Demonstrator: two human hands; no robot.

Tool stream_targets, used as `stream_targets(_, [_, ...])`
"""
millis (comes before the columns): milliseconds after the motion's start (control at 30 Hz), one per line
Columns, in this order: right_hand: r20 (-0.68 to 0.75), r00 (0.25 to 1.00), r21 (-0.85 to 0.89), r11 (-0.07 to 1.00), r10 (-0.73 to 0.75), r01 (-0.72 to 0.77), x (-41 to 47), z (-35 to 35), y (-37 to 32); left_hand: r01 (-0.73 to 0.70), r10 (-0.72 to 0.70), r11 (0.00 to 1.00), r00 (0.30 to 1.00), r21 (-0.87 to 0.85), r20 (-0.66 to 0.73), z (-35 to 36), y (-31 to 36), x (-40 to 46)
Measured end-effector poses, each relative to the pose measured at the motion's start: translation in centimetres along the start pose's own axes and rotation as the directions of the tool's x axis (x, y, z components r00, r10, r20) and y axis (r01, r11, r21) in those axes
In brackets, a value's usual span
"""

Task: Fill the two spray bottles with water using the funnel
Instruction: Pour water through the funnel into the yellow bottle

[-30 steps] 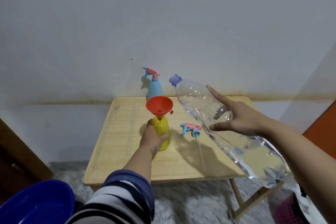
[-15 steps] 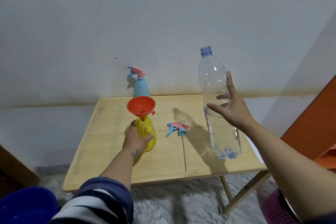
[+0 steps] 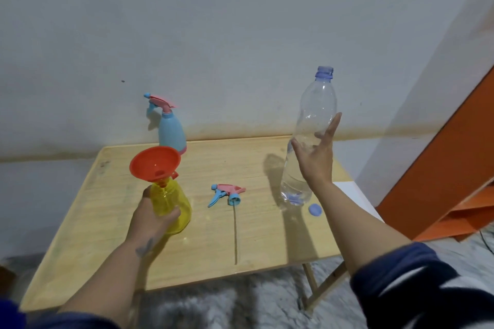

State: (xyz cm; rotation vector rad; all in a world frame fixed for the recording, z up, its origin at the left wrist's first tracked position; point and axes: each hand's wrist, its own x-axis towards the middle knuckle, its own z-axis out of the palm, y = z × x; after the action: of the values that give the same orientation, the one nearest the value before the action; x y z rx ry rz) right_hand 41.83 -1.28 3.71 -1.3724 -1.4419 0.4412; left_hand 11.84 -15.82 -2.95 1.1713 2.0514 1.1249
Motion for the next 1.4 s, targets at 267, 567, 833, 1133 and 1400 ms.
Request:
stream_targets(267, [-0.067, 0.997, 0.07, 0.997, 0.038, -0.033, 0.6, 0.6, 3.1, 0.03, -0.03, 1.0, 0.999, 0.006, -0.033, 0.3, 0.1, -0.1])
stream_targets(567, [-0.035, 0.992, 0.075, 0.99, 0.123, -0.12, -0.5, 0.4, 3.0, 0.041, -0.041, 0.999, 0.999, 0.008, -0.009, 0.1, 0.3, -0.3])
stream_targets(833, [0.131, 0.945, -0.092, 0.953, 0.3, -0.289, -2.6, -1.6, 3.3, 0.021, -0.022, 0.999, 0.999, 0.034, 0.041, -0.4, 0.4, -0.4])
stream_targets(1133, [0.245, 0.751, -0.327, 0.781, 0.614, -0.532, -10.6, 1.2, -0.4, -0.058, 0.05, 0.997, 0.99, 0.056, 0.129, -1.7, -0.6, 0.2])
stream_targets(1400, [0.6, 0.776, -0.031, 0.974, 0.196, -0.222, -15.2, 7.7, -12.0, -0.12, 0.107, 0.99, 0.98, 0.071, 0.166, -2.0, -2.2, 1.5])
